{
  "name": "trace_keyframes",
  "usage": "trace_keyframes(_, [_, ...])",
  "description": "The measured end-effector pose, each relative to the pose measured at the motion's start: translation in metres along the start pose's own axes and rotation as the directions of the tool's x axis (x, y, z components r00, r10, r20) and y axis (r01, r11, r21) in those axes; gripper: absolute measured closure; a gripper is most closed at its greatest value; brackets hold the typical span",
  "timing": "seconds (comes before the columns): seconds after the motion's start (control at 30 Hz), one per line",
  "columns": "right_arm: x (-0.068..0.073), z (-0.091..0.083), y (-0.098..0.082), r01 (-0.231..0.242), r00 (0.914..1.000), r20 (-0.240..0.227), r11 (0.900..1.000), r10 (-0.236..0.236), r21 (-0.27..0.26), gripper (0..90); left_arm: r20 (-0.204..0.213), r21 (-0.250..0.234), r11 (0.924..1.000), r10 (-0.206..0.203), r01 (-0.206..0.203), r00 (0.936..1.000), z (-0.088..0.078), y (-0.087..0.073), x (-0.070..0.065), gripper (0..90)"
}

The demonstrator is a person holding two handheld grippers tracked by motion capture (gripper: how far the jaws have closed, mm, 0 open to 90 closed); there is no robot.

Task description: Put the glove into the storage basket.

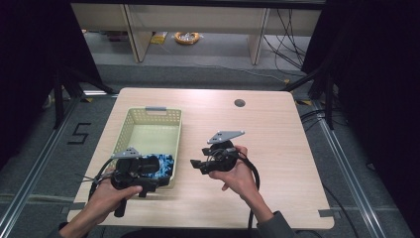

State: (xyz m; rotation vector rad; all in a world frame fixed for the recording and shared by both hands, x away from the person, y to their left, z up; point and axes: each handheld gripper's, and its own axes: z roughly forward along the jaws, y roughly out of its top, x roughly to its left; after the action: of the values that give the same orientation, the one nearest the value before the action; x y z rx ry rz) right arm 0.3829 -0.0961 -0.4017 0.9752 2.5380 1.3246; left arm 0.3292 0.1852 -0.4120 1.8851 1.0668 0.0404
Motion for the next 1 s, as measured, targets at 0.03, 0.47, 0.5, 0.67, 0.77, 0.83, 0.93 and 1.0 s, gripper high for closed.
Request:
trace_keyframes(0.03, [0.000, -0.002, -0.001, -0.004, 1.0000, -0.003, 1.000, 0.004, -0.002, 40.4, -0.003, 0.000, 1.0000, 0.003, -0.003, 1.0000, -0.001, 0.000, -0.001, 21.8])
trace_keyframes(0.47, [-0.002, -0.012, -0.015, -0.017, 0.9996, -0.021, 0.999, 0.017, -0.032, 39.1, 0.022, -0.015, 0.9990, 0.043, -0.042, 0.9989, -0.002, -0.007, -0.017, 22.0])
trace_keyframes(0.5, [-0.002, -0.013, -0.016, -0.020, 0.9997, -0.016, 0.999, 0.020, -0.031, 38.9, 0.028, -0.018, 0.9990, 0.042, -0.042, 0.9987, -0.002, -0.008, -0.018, 22.1])
trace_keyframes(0.67, [-0.002, -0.019, -0.023, -0.040, 0.9991, -0.019, 0.999, 0.039, -0.036, 37.5, 0.022, -0.025, 0.9973, 0.069, -0.069, 0.9973, 0.000, -0.013, -0.024, 22.3])
trace_keyframes(0.77, [-0.003, -0.023, -0.028, -0.045, 0.9987, -0.027, 0.998, 0.044, -0.046, 36.1, 0.024, -0.029, 0.9965, 0.080, -0.079, 0.9965, 0.001, -0.017, -0.026, 22.3])
trace_keyframes(0.83, [-0.005, -0.025, -0.031, -0.023, 0.9995, -0.022, 0.998, 0.021, -0.058, 34.7, 0.023, -0.030, 0.9957, 0.089, -0.088, 0.9958, 0.002, -0.019, -0.027, 22.3])
trace_keyframes(0.93, [-0.004, -0.031, -0.037, -0.045, 0.9989, -0.017, 0.998, 0.044, -0.052, 33.8, 0.028, -0.040, 0.9949, 0.093, -0.092, 0.9952, 0.004, -0.024, -0.029, 22.3])
trace_keyframes(1.0, [-0.003, -0.035, -0.043, -0.064, 0.9979, -0.012, 0.996, 0.064, -0.055, 33.0, 0.023, -0.042, 0.9939, 0.103, -0.102, 0.9944, 0.005, -0.027, -0.030, 22.8])
